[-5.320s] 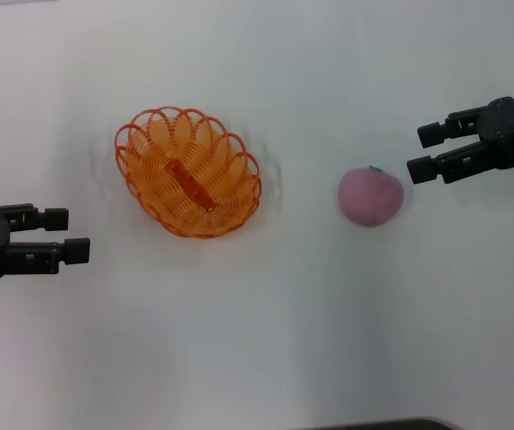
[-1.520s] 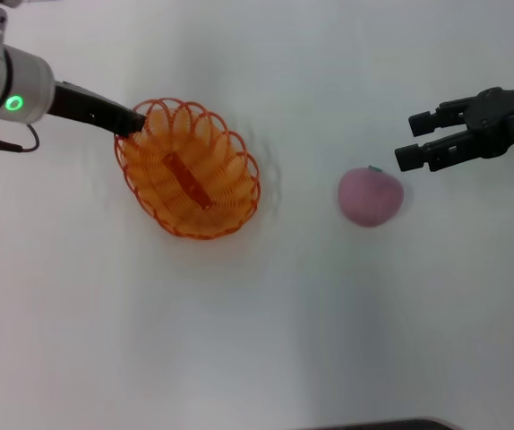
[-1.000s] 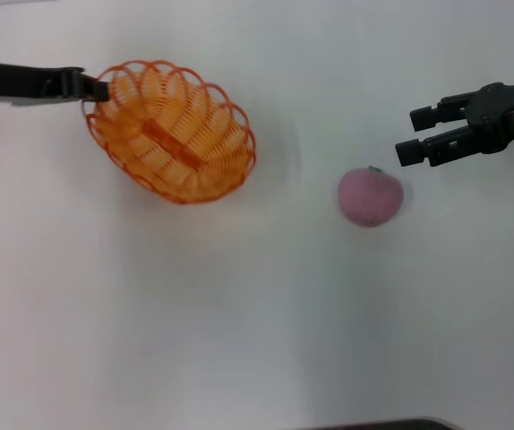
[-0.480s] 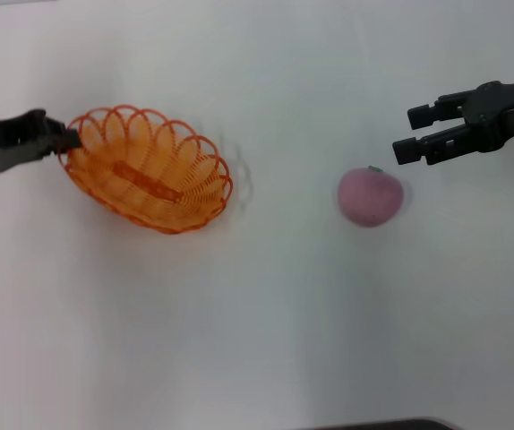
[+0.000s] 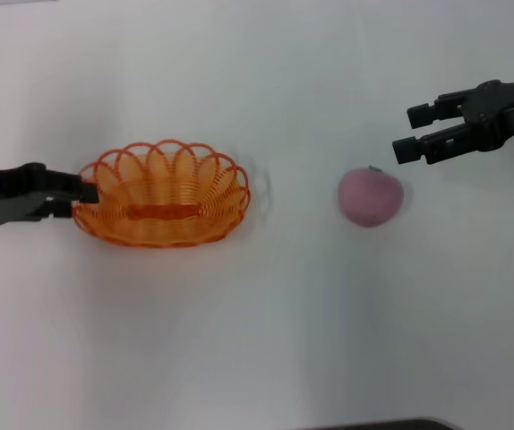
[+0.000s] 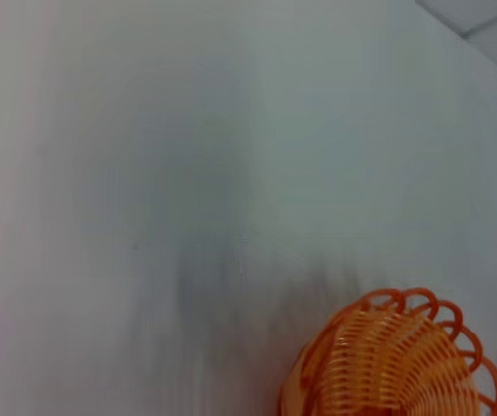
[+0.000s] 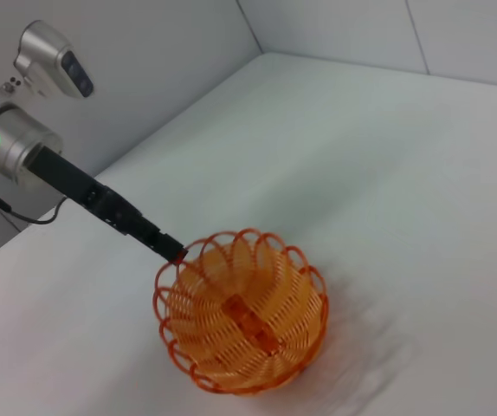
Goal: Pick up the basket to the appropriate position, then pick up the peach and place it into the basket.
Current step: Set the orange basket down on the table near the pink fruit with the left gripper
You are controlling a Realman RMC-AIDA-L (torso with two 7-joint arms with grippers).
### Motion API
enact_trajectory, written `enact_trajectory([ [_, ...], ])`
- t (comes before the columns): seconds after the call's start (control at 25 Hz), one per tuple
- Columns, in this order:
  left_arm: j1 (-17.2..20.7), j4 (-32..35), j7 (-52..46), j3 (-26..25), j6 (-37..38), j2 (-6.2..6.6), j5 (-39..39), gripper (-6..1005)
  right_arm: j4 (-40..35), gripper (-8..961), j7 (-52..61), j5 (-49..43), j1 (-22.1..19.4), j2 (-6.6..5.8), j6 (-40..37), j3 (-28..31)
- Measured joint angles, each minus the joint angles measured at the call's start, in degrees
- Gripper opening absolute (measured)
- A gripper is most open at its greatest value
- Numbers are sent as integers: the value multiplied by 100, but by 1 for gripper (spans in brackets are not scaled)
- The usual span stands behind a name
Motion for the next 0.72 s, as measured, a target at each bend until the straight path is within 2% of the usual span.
enact_trajectory([
  [0.2, -14, 112, 14, -41, 210, 90, 315, 509, -3, 918, 4, -2, 35, 7, 4, -7],
  [0.32, -38, 123, 80, -62, 34, 129, 605, 598, -12, 917, 15, -1, 36, 7, 5, -7],
  [0.44, -45, 126, 467, -288, -146, 141, 571, 688, -25, 917, 34, -1, 42, 8, 7, -2],
  [0.6, 4, 128, 1578, -711, -222, 112, -106, 683, -39, 916, 88, 6, 105, 8, 10, 28],
  [0.72, 157, 131, 2657, -808, -56, 85, -842, 683, -86, 916, 324, 5, 192, 6, 58, 60],
])
